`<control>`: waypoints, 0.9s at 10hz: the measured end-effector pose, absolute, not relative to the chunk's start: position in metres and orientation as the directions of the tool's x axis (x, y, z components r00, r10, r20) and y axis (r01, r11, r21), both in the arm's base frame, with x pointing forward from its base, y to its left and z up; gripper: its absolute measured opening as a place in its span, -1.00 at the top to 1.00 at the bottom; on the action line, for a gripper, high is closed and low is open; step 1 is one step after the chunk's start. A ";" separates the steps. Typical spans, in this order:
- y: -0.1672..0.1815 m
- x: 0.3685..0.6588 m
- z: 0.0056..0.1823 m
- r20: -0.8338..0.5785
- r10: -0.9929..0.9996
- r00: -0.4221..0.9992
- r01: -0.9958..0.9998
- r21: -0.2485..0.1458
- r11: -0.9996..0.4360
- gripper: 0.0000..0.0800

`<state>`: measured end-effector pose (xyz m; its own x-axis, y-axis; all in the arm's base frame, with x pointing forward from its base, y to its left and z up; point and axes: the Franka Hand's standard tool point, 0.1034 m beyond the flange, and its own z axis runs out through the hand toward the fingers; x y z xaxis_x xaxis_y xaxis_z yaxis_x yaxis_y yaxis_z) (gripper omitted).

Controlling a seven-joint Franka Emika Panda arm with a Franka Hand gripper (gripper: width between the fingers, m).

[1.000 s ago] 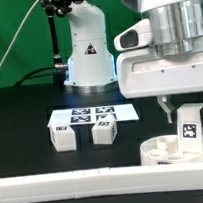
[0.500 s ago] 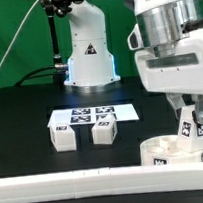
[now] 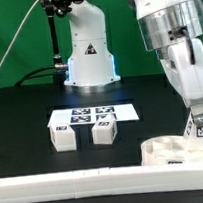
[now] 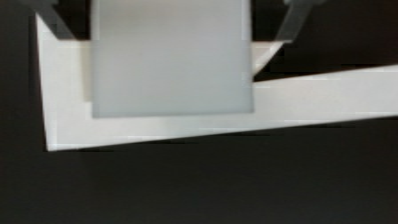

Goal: Assemble stool

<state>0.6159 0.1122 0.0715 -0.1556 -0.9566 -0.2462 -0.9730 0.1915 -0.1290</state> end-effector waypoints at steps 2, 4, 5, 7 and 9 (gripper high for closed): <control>0.112 0.615 0.070 -0.272 -0.917 -0.291 -0.941 -0.091 0.326 0.15; 0.111 0.615 0.070 -0.290 -0.866 -0.408 -0.896 -0.055 0.441 0.15; 0.111 0.615 0.070 -0.296 -0.846 -0.444 -0.878 -0.043 0.477 0.15; 0.110 0.616 0.070 -0.302 -0.815 -0.494 -0.851 -0.027 0.525 0.15; 0.111 0.615 0.070 -0.303 -0.822 -0.482 -0.858 -0.029 0.513 -0.24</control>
Offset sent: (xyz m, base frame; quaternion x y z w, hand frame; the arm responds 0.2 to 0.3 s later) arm 0.0000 0.0000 0.0000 0.0000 0.0000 0.1938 0.9810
